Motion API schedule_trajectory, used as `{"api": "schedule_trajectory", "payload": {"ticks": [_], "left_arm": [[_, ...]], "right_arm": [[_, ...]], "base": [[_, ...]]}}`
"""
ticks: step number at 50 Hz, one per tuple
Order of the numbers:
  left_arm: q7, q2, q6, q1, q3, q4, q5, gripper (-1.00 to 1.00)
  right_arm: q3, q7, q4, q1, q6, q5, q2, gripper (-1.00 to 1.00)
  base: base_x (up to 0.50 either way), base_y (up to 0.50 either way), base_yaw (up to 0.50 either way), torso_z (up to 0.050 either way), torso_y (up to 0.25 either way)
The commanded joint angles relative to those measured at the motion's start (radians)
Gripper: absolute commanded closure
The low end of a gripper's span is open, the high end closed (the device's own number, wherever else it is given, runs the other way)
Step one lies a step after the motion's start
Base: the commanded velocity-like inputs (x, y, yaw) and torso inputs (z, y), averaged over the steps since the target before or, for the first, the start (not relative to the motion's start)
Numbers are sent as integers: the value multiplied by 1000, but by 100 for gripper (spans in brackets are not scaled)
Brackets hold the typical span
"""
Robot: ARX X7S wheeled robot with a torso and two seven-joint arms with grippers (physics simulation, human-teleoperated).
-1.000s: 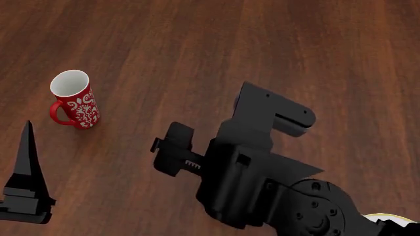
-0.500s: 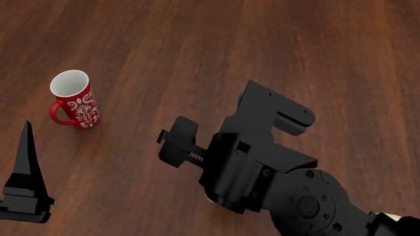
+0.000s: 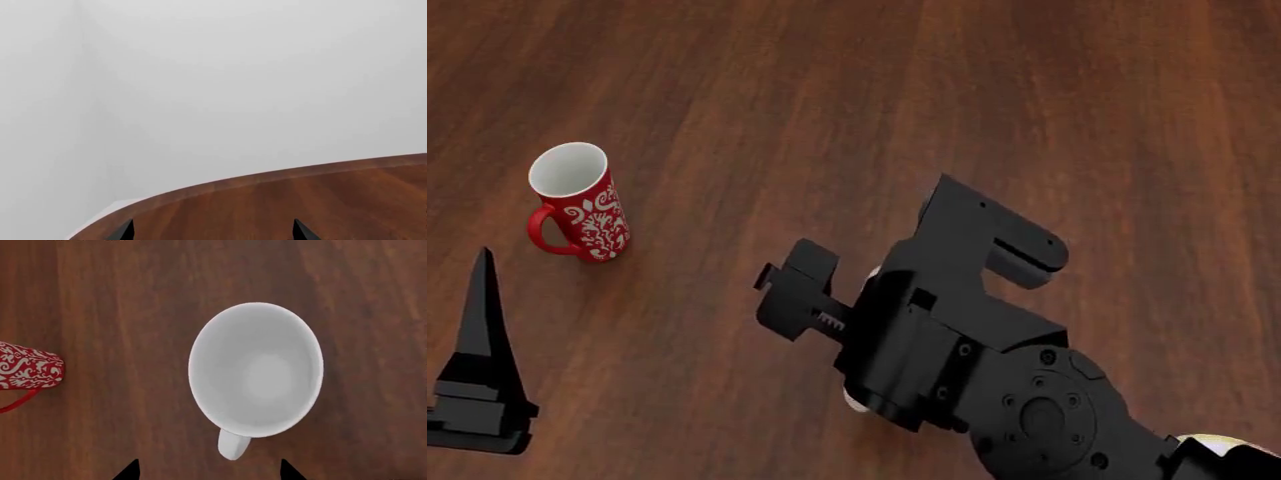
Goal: Put the white mug on the plate.
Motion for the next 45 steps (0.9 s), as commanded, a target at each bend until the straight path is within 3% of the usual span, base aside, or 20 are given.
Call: {"api": "schedule_trajectory", "payload": {"ticks": [1, 45], "left_arm": [[-1, -3, 6, 4, -3, -3, -3, -100], [0, -7, 19, -3, 12, -31, -3, -100]], "right_arm": [[1, 3, 8, -9, -16, -5, -4, -100], [-13, -44, 124, -28, 1, 14, -49, -100]], "base": [[0, 0, 0, 0, 0], [0, 0, 0, 0, 0]]}}
